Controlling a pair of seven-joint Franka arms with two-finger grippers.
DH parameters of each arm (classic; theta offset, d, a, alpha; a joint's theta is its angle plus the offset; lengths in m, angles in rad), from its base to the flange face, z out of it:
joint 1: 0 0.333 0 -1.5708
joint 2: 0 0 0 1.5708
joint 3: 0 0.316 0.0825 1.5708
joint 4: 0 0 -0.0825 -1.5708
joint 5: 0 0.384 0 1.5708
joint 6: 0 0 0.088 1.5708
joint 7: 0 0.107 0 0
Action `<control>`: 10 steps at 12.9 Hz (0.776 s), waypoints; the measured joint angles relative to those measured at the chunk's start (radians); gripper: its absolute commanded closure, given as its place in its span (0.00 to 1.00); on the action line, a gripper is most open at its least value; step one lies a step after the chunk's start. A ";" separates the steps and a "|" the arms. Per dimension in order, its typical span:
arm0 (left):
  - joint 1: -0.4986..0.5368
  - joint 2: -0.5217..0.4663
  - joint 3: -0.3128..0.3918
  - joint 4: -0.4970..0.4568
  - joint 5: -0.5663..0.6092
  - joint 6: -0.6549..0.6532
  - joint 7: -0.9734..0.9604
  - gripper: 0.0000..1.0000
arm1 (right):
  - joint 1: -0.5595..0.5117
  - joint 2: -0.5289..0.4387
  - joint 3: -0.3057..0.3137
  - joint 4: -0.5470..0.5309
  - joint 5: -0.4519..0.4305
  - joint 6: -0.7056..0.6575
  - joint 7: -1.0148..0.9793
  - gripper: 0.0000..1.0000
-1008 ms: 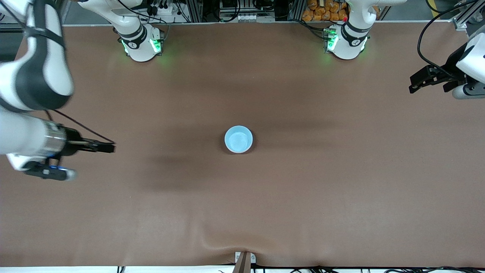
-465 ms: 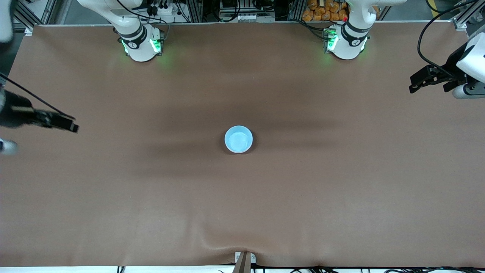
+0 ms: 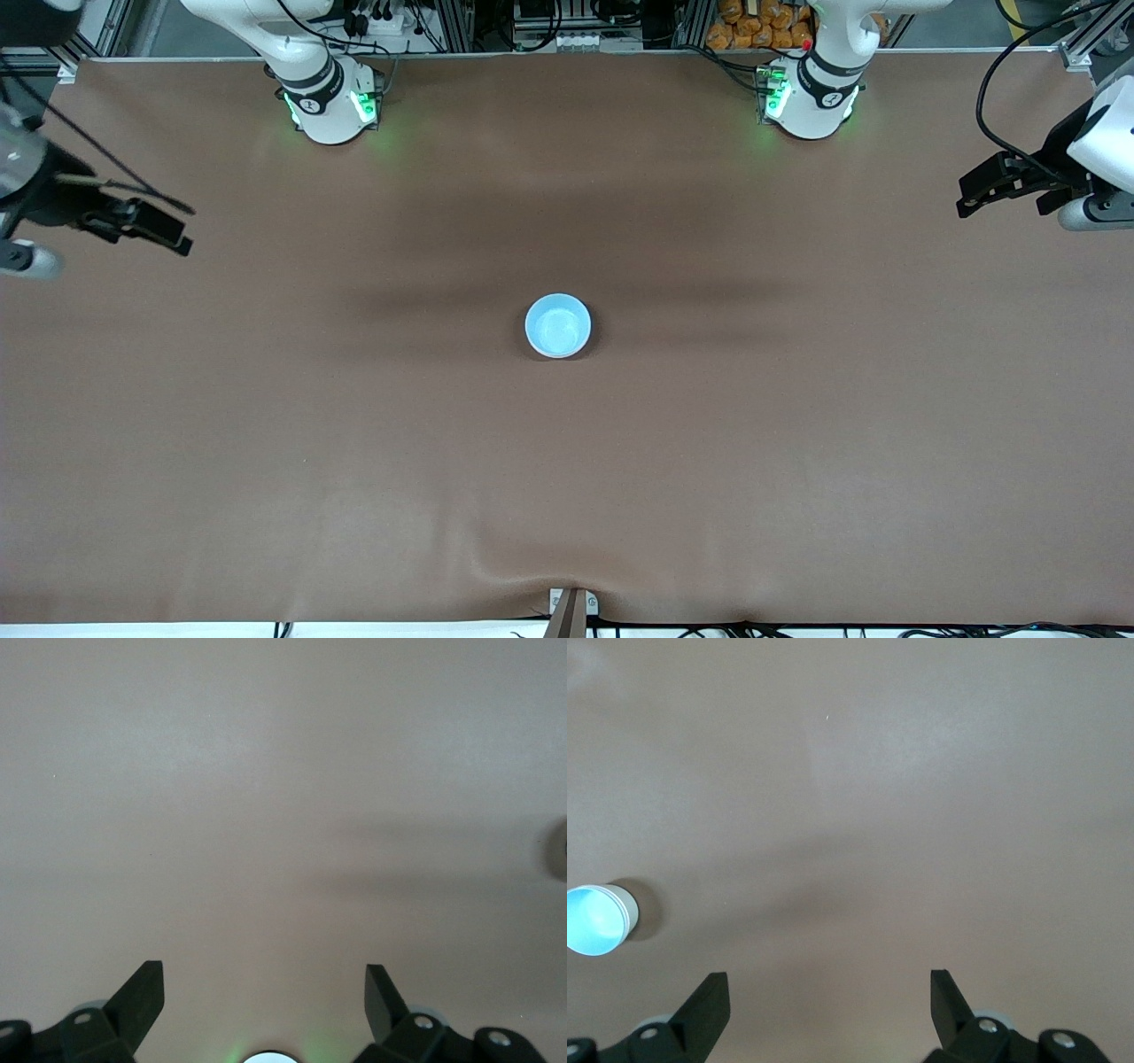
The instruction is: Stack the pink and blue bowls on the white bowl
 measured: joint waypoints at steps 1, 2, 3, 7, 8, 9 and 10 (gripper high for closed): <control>0.000 0.000 0.000 0.000 0.000 0.000 0.000 0.00 | 0.000 -0.022 0.012 -0.032 -0.004 0.009 -0.002 0.00; 0.000 0.000 0.000 0.000 0.000 0.000 0.001 0.00 | 0.000 -0.031 0.018 -0.040 -0.011 0.015 -0.011 0.00; 0.000 0.000 0.001 0.000 0.000 0.000 0.001 0.00 | 0.000 -0.032 0.021 -0.034 -0.029 0.024 -0.028 0.00; 0.016 -0.001 0.006 0.000 -0.035 0.000 0.001 0.00 | -0.001 -0.018 0.020 0.005 -0.053 0.031 -0.066 0.00; 0.026 -0.001 0.008 0.000 -0.047 0.000 0.002 0.00 | -0.001 -0.009 0.020 0.020 -0.054 0.029 -0.068 0.00; 0.033 -0.001 0.008 0.001 -0.051 0.001 0.002 0.00 | -0.001 0.002 0.020 0.043 -0.054 0.018 -0.070 0.00; 0.035 -0.001 0.008 0.002 -0.052 0.001 0.002 0.00 | -0.001 0.016 0.020 0.069 -0.054 0.004 -0.070 0.00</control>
